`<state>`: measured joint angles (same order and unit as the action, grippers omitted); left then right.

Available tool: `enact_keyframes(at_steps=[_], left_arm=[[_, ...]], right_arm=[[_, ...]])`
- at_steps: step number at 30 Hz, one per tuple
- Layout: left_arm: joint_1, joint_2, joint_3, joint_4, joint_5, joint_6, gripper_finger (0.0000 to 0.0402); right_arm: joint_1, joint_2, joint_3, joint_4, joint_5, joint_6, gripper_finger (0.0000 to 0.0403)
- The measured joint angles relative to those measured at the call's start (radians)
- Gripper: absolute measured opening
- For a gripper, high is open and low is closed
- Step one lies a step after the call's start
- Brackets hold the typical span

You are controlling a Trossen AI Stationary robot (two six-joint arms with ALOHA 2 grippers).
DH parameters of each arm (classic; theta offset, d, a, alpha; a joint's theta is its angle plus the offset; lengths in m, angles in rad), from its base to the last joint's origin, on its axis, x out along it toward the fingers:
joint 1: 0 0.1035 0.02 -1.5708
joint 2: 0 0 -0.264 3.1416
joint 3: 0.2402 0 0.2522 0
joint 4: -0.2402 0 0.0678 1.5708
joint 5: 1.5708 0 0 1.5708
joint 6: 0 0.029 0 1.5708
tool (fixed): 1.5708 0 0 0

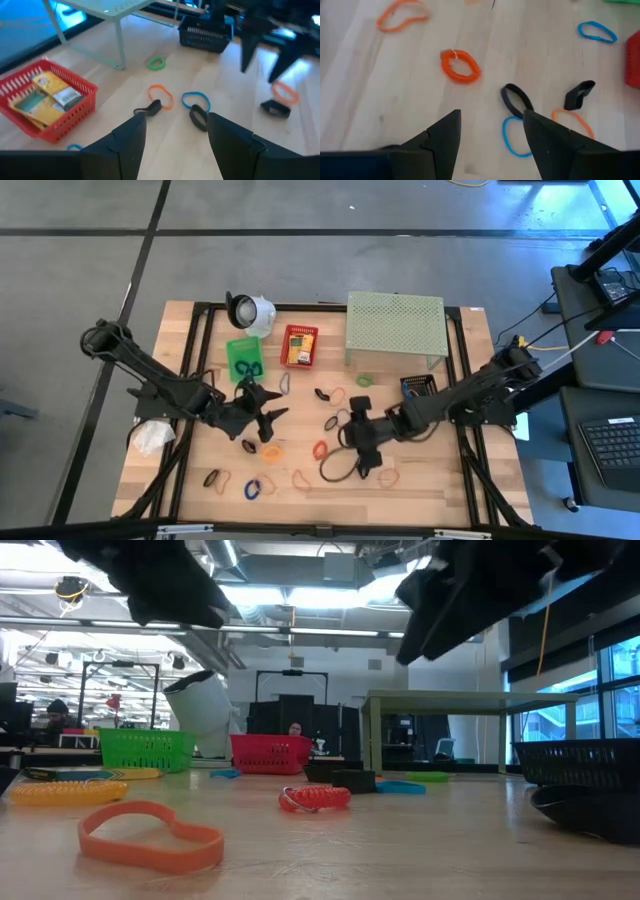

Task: Pick & Place Office Desk Supplies
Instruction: Put the black rubber band into the black basket

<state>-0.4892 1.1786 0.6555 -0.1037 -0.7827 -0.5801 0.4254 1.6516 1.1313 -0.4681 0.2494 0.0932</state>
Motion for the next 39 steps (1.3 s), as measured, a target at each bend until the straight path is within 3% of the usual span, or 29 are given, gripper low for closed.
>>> enact_keyframes(at_steps=[10,22,31,39], left_arm=[[0.047,0.0,-0.005,0.02,0.051,0.147,0.0203],[0.202,0.0,-0.015,-0.011,0.149,0.201,0.0203],[0.311,0.001,-0.101,0.221,0.327,0.284,0.0203],[0.32,0.001,-0.189,0.493,0.345,0.437,0.0203]], right_arm=[[-0.166,0.0,0.0,0.007,-0.159,-0.095,0.0215],[-0.247,0.056,0.077,-0.013,-0.214,-0.2,0.0215],[-0.281,0.169,0.167,-0.104,-0.266,-0.24,0.0215],[-0.281,0.243,0.167,-0.101,-0.269,-0.262,0.0215]])
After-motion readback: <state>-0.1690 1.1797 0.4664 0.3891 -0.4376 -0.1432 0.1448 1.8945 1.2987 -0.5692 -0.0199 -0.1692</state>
